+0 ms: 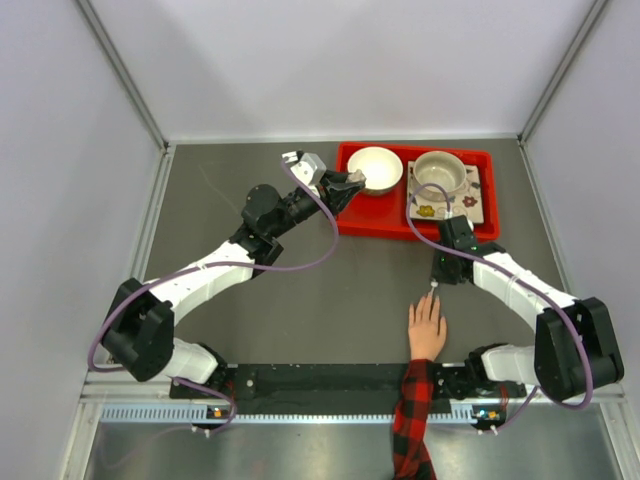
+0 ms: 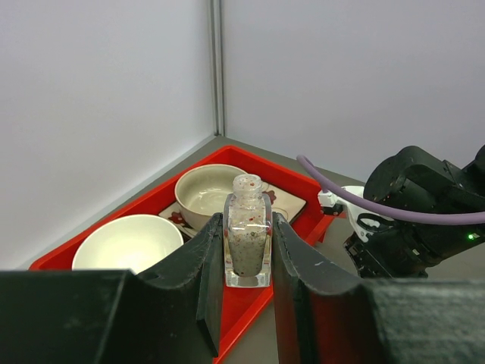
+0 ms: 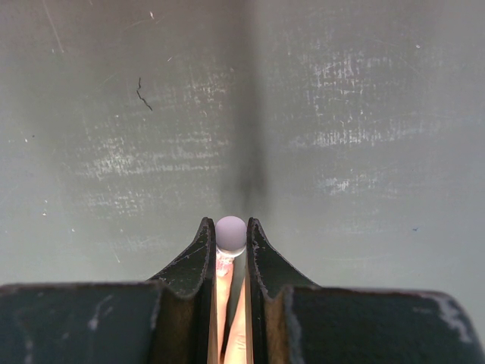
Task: Paint the nails
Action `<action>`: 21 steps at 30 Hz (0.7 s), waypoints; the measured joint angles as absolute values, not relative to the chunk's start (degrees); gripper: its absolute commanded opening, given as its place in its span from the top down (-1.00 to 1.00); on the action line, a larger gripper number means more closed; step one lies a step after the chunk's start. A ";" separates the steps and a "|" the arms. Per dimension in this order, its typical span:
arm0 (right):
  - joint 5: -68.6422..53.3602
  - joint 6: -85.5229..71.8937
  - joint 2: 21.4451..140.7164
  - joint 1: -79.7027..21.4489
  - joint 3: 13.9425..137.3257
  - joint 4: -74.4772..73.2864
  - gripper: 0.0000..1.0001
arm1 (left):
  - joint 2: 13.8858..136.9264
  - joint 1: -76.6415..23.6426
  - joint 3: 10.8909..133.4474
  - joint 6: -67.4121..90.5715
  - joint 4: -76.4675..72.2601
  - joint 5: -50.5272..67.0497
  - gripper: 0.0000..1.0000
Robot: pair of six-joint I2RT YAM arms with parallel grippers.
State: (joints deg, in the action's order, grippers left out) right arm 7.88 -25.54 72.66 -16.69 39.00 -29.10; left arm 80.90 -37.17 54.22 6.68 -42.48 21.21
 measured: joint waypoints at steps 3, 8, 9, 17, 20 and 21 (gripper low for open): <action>7.86 -25.54 72.66 -16.69 39.03 -29.10 1.00 | 80.95 -37.17 54.22 6.92 -42.48 21.37 1.00; 7.86 -25.52 72.64 -16.67 39.09 -29.10 1.00 | 81.17 -37.17 54.22 7.20 -42.46 21.43 1.00; 7.84 -25.50 72.64 -16.67 39.11 -29.12 1.00 | 81.17 -37.17 54.22 7.25 -42.52 21.43 1.00; 7.46 -25.52 71.92 -16.62 39.13 -29.43 1.00 | 81.17 -37.17 54.22 7.42 -42.52 21.58 1.00; 7.44 -25.52 70.35 -16.62 39.38 -30.61 1.00 | 81.17 -37.17 54.22 7.57 -42.57 21.61 1.00; 7.44 -25.52 69.54 -16.62 39.57 -31.09 1.00 | 81.17 -37.17 54.22 7.62 -42.57 21.61 1.00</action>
